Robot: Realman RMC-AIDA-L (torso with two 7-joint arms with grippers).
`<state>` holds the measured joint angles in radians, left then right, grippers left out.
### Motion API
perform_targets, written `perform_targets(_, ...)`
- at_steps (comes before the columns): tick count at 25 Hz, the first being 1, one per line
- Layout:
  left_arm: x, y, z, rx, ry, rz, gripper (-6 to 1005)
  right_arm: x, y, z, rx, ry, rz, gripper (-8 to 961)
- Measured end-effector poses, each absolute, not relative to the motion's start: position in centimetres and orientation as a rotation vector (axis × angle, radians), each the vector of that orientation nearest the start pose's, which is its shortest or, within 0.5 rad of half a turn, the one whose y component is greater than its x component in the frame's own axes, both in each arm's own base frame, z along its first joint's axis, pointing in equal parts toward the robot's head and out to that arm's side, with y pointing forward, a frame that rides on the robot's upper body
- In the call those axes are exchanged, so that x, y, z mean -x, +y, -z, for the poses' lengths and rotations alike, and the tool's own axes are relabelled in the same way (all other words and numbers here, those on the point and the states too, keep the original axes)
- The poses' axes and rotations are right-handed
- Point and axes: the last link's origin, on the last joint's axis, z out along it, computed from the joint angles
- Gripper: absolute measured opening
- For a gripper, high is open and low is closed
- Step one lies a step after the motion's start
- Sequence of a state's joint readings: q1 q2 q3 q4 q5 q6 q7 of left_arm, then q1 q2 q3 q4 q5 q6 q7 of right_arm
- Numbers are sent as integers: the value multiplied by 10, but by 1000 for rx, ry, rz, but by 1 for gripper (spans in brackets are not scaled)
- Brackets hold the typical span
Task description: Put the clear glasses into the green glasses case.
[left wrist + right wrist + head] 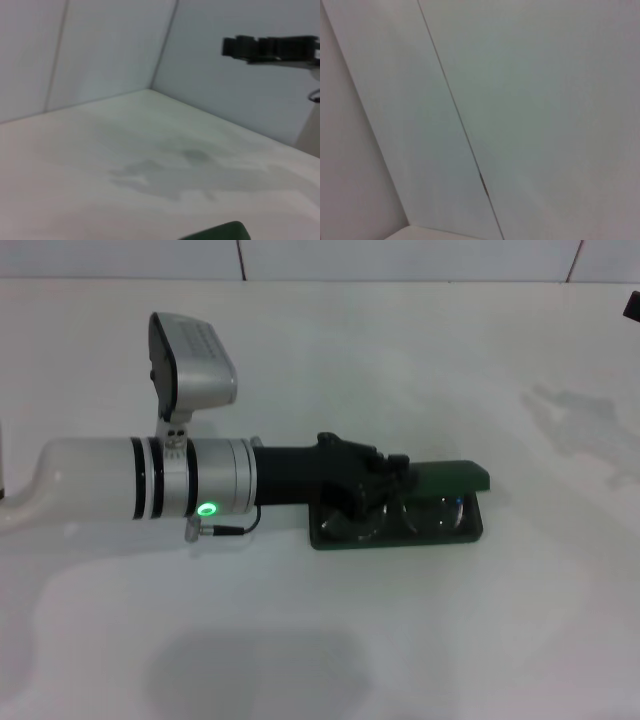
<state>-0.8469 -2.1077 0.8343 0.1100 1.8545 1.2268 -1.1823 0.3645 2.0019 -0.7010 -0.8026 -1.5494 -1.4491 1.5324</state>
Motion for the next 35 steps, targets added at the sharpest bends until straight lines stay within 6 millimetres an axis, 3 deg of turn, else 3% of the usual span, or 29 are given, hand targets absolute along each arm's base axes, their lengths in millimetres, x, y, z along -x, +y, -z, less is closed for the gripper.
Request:
perform_targets(11, 204, 323, 111, 2947, -616, 766, 169, -287, 339, -100, 2212, 720, -982, 188)
perform_targets(26, 221, 296, 122, 3032, -556, 709, 168, -284, 340, -101, 2216, 712, -998, 189)
perform_targets(30, 218, 291, 121, 3064, -486, 738, 168, -284, 340, -101, 2217, 714, -1001, 188)
perform_targets(35, 203, 290, 104, 3080, -367, 924, 175, -283, 337, -102, 2247, 706, -995, 189)
